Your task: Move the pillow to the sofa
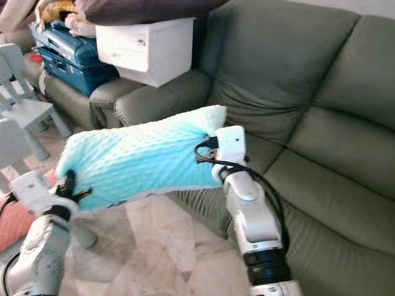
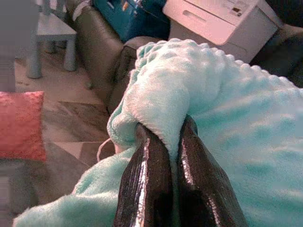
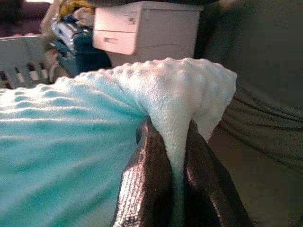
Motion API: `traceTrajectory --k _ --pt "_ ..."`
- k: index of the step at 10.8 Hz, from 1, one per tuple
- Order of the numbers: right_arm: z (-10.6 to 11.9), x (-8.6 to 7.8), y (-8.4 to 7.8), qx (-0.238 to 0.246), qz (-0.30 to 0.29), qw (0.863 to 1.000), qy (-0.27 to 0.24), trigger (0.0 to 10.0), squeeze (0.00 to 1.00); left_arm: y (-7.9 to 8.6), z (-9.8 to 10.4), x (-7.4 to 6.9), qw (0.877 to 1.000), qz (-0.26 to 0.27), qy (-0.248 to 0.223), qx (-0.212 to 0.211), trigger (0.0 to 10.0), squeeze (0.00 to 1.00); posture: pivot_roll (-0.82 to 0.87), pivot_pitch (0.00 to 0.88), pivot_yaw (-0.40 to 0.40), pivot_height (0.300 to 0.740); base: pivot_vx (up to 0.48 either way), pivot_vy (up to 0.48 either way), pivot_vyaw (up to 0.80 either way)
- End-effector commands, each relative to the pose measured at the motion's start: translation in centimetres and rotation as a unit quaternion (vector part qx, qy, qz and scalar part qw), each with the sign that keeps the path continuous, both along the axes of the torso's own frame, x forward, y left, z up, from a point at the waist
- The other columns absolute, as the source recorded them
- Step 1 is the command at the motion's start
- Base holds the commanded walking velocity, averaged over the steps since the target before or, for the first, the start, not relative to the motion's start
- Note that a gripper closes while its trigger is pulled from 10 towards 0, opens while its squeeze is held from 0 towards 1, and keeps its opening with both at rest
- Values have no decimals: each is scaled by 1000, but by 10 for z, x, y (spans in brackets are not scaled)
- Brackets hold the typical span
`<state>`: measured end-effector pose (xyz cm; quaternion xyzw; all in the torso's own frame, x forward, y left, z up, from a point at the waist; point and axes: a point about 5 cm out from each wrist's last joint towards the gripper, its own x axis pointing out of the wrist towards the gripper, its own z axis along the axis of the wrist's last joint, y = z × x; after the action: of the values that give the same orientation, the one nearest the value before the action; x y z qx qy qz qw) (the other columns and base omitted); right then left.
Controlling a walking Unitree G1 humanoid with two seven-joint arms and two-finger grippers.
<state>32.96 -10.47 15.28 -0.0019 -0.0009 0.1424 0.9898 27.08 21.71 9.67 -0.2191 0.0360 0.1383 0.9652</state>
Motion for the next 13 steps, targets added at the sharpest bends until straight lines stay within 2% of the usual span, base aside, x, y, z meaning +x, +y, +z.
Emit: traceTrajectory --k 1,13 --pt "8 1 -6 -1 -10 1000 -15 10000 0 0 1 0 1000 -1 0 6 10000 0 -180 0 42 740 0 0 -800" --pt "7 2 -6 3 -14 1000 -10 10000 0 -1 1 1 1000 -6 1 7 10000 0 -177 0 43 740 0 0 -800"
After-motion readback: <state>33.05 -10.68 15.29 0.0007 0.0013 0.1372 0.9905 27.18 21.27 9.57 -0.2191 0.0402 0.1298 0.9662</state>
